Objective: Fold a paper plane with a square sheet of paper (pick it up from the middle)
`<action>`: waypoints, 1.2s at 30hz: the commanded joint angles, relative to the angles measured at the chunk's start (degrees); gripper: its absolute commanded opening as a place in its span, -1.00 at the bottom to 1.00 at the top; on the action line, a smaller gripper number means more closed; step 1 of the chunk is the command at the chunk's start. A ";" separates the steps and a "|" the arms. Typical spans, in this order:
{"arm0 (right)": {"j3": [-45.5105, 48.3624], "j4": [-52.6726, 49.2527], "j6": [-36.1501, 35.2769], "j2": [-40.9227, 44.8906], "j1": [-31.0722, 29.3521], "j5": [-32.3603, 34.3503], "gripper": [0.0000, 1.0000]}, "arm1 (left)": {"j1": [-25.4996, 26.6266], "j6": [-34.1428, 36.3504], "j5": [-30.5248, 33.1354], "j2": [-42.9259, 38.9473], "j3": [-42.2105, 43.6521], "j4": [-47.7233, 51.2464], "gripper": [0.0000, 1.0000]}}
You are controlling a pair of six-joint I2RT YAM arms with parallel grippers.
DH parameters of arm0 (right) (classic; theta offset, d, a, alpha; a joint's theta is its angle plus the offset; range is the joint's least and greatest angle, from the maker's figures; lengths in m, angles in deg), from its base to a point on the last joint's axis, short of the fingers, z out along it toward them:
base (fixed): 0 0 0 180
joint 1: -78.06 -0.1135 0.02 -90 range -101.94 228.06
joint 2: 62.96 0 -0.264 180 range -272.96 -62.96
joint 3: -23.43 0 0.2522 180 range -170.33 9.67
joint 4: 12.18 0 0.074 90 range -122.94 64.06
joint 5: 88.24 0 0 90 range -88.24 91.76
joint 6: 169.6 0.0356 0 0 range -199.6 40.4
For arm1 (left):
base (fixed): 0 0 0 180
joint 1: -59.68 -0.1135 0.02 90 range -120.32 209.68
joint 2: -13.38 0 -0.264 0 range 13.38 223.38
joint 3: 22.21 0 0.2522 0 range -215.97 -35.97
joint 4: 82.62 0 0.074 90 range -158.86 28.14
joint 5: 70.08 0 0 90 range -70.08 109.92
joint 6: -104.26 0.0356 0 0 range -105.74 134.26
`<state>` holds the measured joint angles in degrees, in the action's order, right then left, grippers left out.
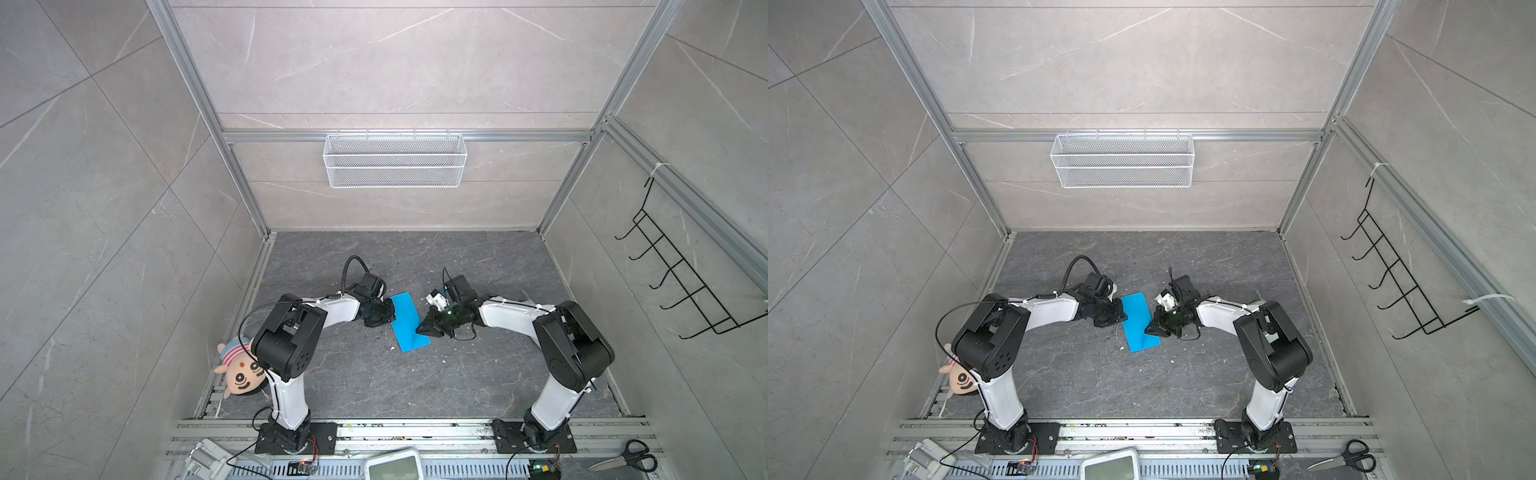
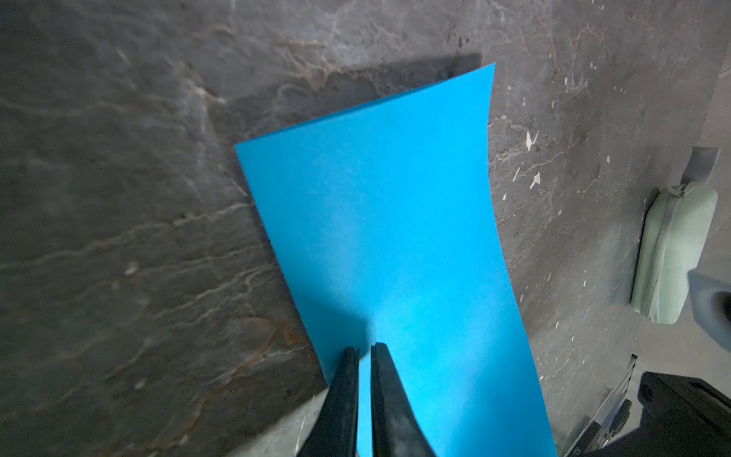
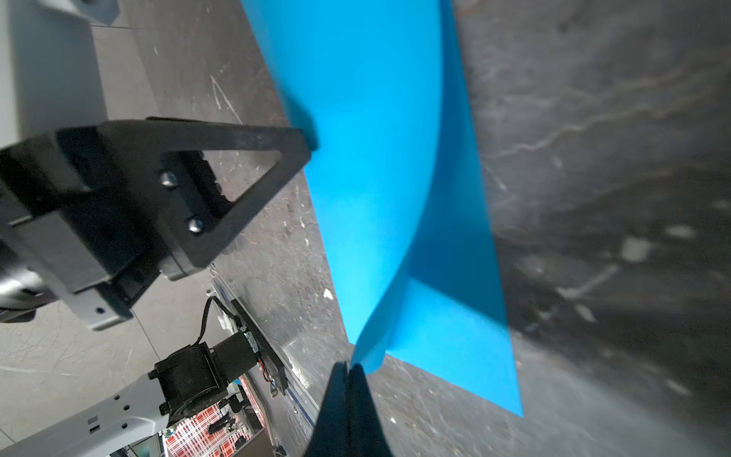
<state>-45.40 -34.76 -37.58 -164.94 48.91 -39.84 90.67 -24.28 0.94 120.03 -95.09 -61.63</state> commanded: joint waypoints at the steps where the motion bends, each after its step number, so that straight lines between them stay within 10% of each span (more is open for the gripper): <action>1: -1.40 4.98 1.77 -2.34 -1.23 -0.92 -0.93 | 0.22 0.40 1.10 1.80 0.84 1.20 -0.72; 36: -0.57 18.73 7.73 -10.79 -3.70 2.93 -0.93 | 0.25 1.47 0.84 0.84 -0.31 3.50 -0.71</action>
<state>-45.71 -17.03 -29.82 -174.73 45.66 -37.83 90.67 -24.24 0.81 120.05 -95.11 -61.57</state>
